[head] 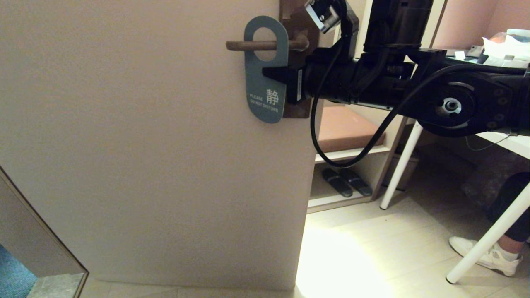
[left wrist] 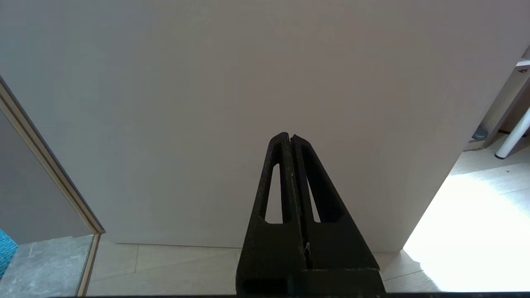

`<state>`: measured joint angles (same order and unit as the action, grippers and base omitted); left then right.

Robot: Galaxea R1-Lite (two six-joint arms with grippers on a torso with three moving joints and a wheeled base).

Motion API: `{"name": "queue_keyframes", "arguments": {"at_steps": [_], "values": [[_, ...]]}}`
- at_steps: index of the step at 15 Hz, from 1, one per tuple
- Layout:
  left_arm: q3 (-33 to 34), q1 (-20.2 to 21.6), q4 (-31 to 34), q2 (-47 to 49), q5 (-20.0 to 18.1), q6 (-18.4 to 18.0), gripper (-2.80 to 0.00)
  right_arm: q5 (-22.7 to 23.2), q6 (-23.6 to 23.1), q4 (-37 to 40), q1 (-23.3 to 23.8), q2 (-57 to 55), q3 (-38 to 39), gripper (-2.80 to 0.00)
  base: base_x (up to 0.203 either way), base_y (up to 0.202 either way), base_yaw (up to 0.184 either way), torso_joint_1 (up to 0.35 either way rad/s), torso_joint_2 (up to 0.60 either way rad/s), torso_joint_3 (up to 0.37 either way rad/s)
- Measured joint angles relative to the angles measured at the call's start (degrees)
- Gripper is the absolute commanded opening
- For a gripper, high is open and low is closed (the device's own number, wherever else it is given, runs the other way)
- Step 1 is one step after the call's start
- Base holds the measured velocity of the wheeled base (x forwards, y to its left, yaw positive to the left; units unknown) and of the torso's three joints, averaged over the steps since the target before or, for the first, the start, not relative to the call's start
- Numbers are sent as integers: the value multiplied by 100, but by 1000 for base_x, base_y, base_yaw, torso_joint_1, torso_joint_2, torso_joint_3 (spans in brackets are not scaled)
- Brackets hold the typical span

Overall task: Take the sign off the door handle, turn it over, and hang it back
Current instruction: Take down the sign

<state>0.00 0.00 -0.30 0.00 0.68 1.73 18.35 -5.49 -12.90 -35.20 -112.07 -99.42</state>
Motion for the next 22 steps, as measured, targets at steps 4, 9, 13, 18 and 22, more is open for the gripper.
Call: {"name": "queue_keyframes", "arguments": {"at_steps": [4, 9, 13, 18, 22], "values": [[0, 0, -2, 0, 0, 0, -280, -304, 3, -2, -159, -198, -229, -280, 0, 0, 0, 0, 0, 0], [0, 0, -1, 0, 1, 0, -280, -1143, 200, 11, -474, -305, -268, -280, 0, 0, 0, 0, 0, 0], [0, 0, 0, 0, 0, 0, -280, -1897, 515, 19, -765, -349, -273, -280, 0, 0, 0, 0, 0, 0], [0, 0, -1, 0, 0, 0, -280, -2521, 837, 15, -1062, -494, -524, -280, 0, 0, 0, 0, 0, 0], [0, 0, -1, 0, -2, -2, -280, -2559, 846, 3, -1119, -690, -864, -280, 0, 0, 0, 0, 0, 0]]}}
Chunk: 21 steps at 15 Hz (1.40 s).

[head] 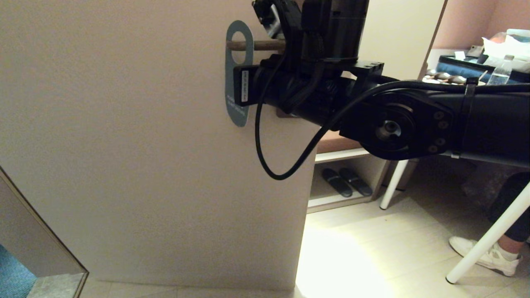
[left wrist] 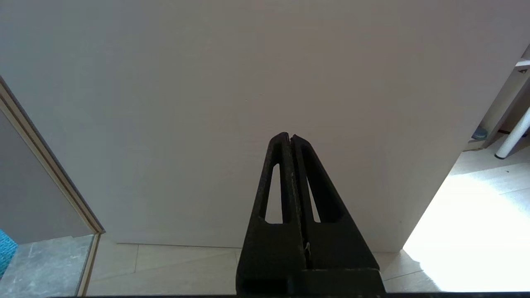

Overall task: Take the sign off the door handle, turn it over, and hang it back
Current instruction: Take down the sign, then hand it to the other hand

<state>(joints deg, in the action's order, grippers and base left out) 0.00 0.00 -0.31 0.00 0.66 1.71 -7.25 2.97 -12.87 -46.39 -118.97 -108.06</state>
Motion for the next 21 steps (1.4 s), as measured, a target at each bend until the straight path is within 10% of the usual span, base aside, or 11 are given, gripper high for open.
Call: {"name": "queue_keyframes", "arguments": {"at_steps": [21], "values": [[0, 0, -2, 0, 0, 4, -280, 320, -15, -407, -272, -236, 56, -280, 0, 0, 0, 0, 0, 0]]}}
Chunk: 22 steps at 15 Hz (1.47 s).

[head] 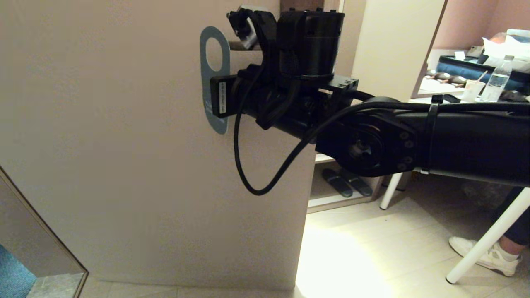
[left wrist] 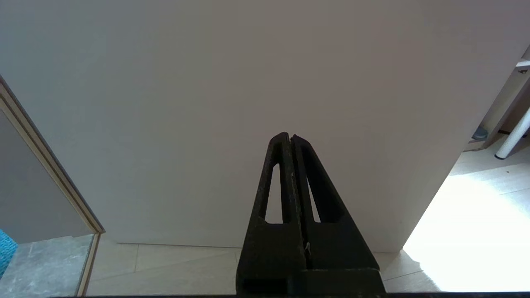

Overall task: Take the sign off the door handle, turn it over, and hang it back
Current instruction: Hand it to the other hand

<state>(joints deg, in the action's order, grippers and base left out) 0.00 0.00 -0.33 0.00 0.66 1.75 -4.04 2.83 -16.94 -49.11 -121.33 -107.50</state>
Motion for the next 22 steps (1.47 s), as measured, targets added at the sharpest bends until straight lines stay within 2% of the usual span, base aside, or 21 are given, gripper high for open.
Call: {"name": "queue_keyframes", "arguments": {"at_steps": [6, 15, 20, 22], "values": [[0, 0, 2, 0, 1, -4, -280, 227, -11, -35, -202, 535, 756, -280, 0, 0, 0, 0, 0, 0], [0, 0, 0, 0, 2, -5, -280, 1204, 10, -36, -238, 1710, 2368, -280, 0, 0, 0, 0, 0, 0], [0, 0, 0, 0, 1, -2, -280, 1896, 10, 2, 15, 2327, 3139, -280, 0, 0, 0, 0, 0, 0], [0, 0, 2, 0, 2, -3, -280, 1931, 11, 16, 87, 2513, 3298, -280, 0, 0, 0, 0, 0, 0]]}}
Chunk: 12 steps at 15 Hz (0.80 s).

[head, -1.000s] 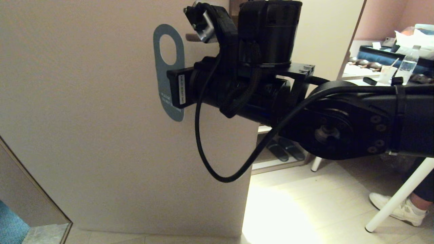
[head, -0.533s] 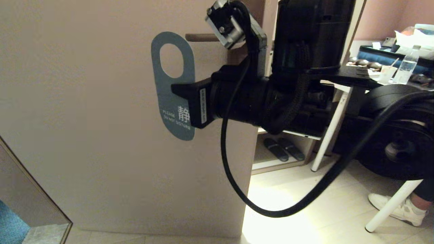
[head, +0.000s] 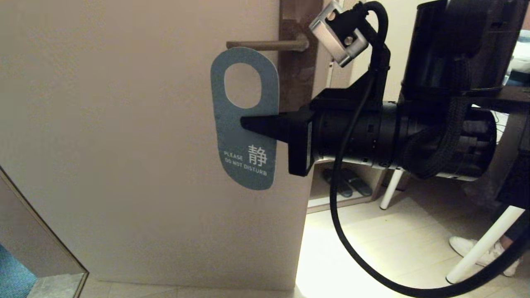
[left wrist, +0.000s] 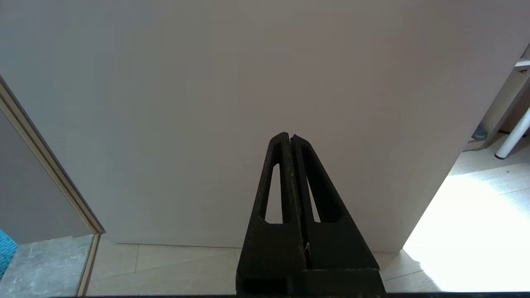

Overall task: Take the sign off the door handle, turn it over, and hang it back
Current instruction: Hand it to the other hand

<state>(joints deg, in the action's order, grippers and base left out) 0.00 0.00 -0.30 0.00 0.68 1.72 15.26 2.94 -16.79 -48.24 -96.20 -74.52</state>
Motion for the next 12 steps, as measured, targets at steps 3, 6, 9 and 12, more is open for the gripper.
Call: {"name": "queue_keyframes", "arguments": {"at_steps": [3, 6, 9, 12], "values": [[0, -1, 0, 0, 0, 3, -280, 4, 4, 1, 26, 129, 107, -280, 0, 0, 0, 0, 0, 0], [0, 0, -2, 0, 0, 1, -280, 37, 4, -3, 37, 168, 123, -280, 0, 0, 0, 0, 0, 0], [0, 0, 0, 0, 0, -2, -280, 85, 6, -13, 37, 207, 123, -280, 0, 0, 0, 0, 0, 0], [0, 0, -2, 0, -2, 1, -280, 99, 6, 11, 37, 290, 158, -280, 0, 0, 0, 0, 0, 0]]}}
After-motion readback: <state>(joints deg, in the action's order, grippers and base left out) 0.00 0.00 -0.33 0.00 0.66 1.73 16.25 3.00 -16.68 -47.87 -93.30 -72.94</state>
